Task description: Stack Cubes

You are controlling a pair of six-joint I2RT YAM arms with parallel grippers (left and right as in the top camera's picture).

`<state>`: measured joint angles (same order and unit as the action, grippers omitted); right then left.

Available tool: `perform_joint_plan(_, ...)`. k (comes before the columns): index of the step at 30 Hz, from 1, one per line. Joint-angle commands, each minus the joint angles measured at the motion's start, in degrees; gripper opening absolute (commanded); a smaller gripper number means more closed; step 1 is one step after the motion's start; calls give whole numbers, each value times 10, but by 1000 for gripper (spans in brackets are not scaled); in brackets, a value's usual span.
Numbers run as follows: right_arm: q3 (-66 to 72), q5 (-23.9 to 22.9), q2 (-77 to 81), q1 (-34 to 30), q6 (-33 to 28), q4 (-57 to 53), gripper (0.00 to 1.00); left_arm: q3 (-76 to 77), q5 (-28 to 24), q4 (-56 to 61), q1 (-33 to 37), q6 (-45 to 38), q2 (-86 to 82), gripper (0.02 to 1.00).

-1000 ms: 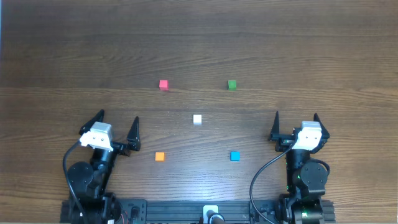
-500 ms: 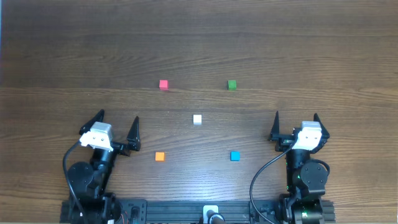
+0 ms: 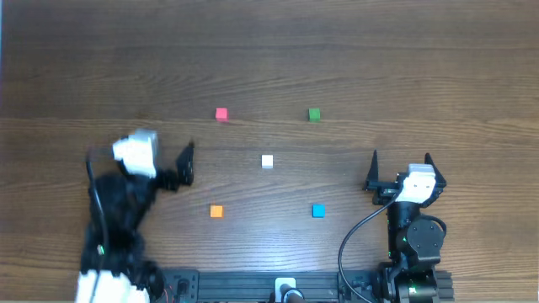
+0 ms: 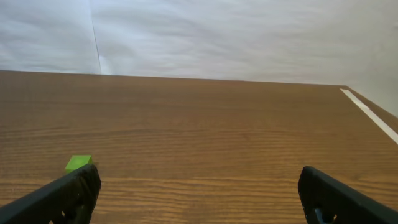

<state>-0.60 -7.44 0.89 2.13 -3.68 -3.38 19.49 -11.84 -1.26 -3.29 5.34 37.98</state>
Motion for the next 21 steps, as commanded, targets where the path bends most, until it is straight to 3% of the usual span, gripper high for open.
perform_joint_plan(1,3,1,-6,2,-3,-1,991,187,-3,-65,-27,23,191,998)
perform_joint_plan(10,3,1,-6,2,-3,-1,993,588,-1,-370,-86,56,590,998)
perform_joint_plan(21,3,1,-6,2,-2,-1,993,689,23,-443,-125,63,771,998)
